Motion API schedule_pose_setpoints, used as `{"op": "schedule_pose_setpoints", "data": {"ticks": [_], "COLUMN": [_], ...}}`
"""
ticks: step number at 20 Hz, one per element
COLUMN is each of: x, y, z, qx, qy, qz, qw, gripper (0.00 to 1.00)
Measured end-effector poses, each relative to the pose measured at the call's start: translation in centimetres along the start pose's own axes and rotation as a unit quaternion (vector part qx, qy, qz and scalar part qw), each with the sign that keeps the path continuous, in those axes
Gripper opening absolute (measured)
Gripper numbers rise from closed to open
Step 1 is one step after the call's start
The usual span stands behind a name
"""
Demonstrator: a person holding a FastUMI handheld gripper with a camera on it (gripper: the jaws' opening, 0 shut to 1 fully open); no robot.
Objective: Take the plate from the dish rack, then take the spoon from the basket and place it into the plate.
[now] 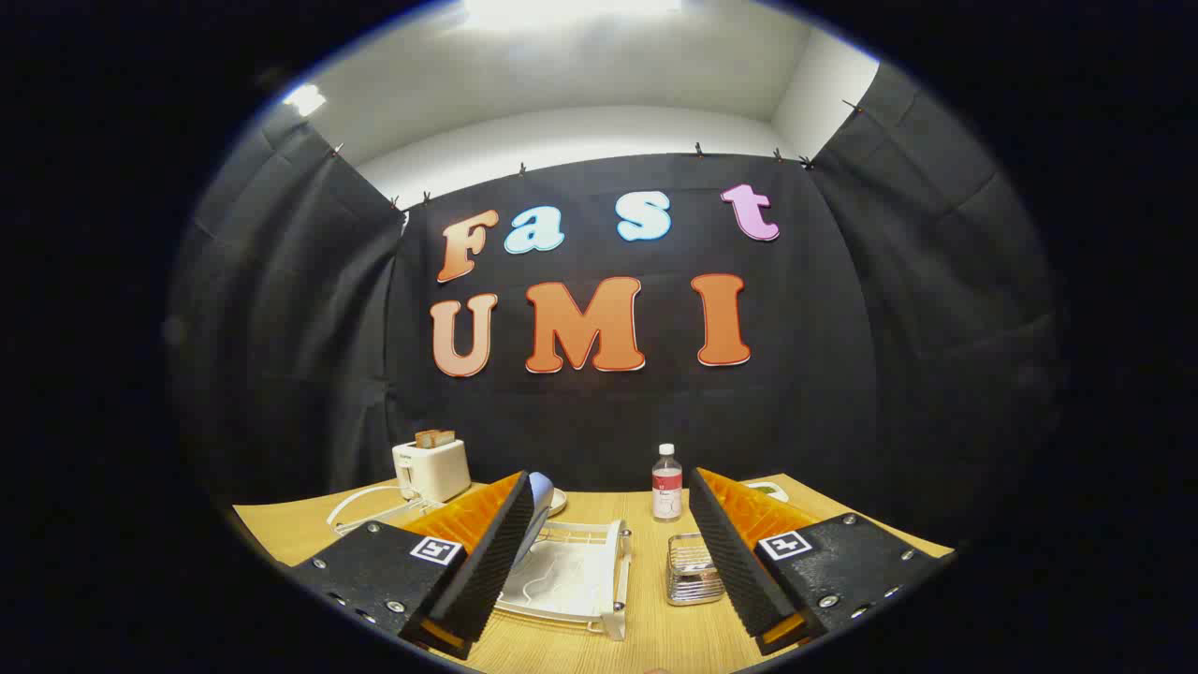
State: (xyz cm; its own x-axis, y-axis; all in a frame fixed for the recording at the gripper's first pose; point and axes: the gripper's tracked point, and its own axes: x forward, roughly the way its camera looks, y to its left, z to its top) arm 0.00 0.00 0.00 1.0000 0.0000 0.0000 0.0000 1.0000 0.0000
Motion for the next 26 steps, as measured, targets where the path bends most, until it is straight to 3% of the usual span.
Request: {"op": "schedule_pose_setpoints", "data": {"ticks": [14, 22, 26], "x": [2.8, 7.3, 9.8], "y": [2.8, 5.3, 5.4], "z": [0.7, -1.5, -4.5], "qx": [0.006, 0.006, 0.001], "qy": [0.028, 0.139, 0.226], "qz": [0.036, 0.057, 0.034], "qw": [0.999, 0.989, 0.974], "gripper": [0.99, 0.99, 0.99]}}
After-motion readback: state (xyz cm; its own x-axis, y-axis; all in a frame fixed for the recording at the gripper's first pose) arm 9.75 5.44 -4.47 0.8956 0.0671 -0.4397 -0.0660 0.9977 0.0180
